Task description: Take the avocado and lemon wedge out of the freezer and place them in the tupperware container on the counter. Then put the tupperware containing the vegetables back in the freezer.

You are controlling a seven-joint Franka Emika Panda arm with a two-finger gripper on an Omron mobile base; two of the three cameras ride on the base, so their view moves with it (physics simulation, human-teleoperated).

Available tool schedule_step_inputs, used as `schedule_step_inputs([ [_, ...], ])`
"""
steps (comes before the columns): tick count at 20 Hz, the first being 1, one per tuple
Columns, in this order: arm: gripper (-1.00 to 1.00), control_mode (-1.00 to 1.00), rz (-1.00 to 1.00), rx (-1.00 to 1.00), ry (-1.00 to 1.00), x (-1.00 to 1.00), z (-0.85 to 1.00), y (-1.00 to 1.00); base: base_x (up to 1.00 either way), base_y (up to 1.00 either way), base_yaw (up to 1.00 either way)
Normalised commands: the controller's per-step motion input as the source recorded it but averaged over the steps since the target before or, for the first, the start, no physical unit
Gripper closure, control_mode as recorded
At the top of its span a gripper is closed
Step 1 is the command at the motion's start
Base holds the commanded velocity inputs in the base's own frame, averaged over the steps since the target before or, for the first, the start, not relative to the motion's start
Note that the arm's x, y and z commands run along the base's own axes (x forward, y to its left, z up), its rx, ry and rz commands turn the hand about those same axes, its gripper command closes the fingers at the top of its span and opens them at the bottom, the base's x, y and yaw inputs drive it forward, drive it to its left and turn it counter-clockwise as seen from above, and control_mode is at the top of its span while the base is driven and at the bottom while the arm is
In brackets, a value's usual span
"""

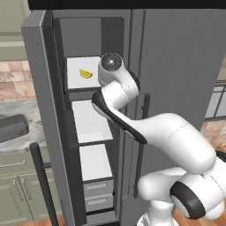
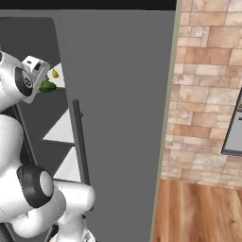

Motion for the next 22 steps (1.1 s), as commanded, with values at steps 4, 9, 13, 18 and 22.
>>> schedule_step_inputs([
  [4, 1.00, -1.00, 0.05, 0.22, -0.03, -0.67, 0.43, 0.00, 0.00, 0.00, 0.00],
  [9, 1.00, -1.00, 0.00, 0.17, -0.02, -0.84, 0.52, 0.00, 0.00, 0.00, 0.00],
  [13, 1.00, -1.00, -0.03, 0.13, 0.00, -1.00, 0.45, -0.06, 0.00, 0.00, 0.00],
  [18, 1.00, -1.00, -0.20, 0.14, 0.01, -1.00, 0.26, -0.40, 0.00, 0.00, 0.00],
  [22, 1.00, -1.00, -0.33, 0.20, 0.08, -0.94, 0.01, -0.82, 0.00, 0.00, 0.00],
])
